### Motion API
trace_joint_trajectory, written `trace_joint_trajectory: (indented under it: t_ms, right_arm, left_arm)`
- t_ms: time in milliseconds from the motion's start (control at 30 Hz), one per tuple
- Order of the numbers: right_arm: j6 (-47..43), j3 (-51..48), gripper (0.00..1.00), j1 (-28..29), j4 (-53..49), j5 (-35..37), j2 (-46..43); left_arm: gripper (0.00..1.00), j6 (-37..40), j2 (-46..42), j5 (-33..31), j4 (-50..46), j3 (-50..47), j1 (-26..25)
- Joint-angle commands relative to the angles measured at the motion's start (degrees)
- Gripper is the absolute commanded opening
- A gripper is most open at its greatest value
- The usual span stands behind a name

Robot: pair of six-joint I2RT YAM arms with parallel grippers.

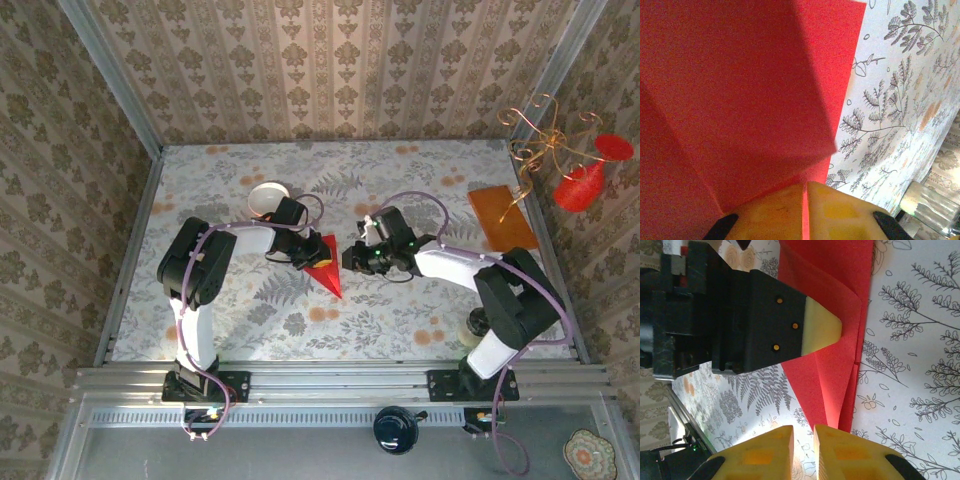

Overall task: Fold a paper plane with a square sheet of paper (pick it up from the middle)
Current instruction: Fourth fold the wing at the center of the table.

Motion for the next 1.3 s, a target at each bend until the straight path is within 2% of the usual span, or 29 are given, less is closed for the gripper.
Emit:
trace_joint_trajectory:
  t_ms: [0,200,533,1267]
  right_arm:
    - [0.1,0.7,0.20,0.9,-0.1,-0.4,2.1]
    - [-0.9,4.3,0.16,3.2,-1.9,-0.7,6.3]
    - [-1.1,7.8,0.16,5.2,-3.3,-1.2,11.5]
    - [-2.8,6.4,0.14,5.7,-8.4,1.1,15.1]
  left_arm:
    - [0.13,0.5,1.5,-0.3,-2.2,1.1,0.3]
    - [0.13,0.4,1.4,-0.3,-2.1,1.2,0.3]
    - [0.13,0.2,1.1,-0.2,-1.6,1.5,0.3]
    - [0.13,-0.1,0.4,0.6,-1.4,2.1,0.3]
